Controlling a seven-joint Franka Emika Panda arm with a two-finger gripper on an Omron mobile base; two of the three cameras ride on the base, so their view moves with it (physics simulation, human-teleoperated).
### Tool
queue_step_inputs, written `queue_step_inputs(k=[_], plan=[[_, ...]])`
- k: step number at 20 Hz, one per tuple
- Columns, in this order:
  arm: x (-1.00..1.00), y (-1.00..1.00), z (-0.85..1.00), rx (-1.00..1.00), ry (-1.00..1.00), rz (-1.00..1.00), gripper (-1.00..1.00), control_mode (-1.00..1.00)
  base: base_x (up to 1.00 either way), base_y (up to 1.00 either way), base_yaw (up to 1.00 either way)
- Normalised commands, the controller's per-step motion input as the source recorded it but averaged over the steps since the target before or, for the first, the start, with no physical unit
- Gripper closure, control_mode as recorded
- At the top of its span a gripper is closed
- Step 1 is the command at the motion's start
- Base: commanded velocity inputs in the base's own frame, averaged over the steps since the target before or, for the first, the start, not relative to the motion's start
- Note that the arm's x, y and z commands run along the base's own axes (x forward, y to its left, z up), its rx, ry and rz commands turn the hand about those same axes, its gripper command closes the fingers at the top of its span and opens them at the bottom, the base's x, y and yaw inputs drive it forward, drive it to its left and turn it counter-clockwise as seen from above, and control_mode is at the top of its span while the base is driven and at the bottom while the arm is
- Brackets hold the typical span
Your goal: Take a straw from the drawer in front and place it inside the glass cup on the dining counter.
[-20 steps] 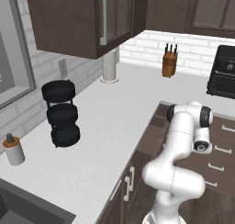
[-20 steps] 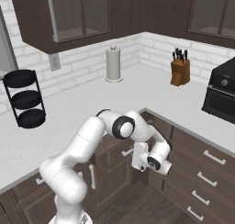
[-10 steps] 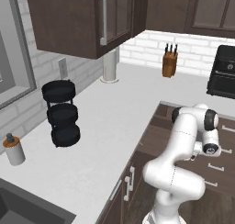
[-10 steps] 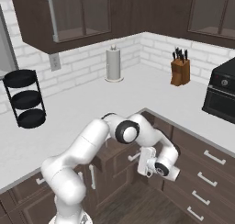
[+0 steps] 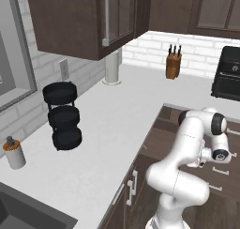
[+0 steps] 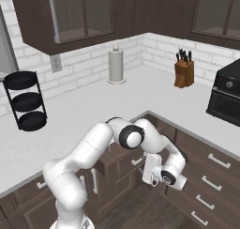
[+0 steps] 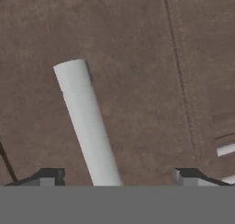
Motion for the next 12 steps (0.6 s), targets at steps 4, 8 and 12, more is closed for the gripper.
queue_step_inputs(k=[4, 8, 12], plan=[[-0.41, -0.08, 0.46, -0.01, -0.07, 0.0, -1.0, -1.0, 0.0, 0.0, 0.0], [-0.32, 0.0, 0.83, -0.06, -0.17, -0.02, -1.0, -1.0, 0.0, 0.0, 0.0], [-0.1, 0.09, 0.98, -0.14, -0.11, -0.02, -1.0, -1.0, 0.0, 0.0, 0.0]])
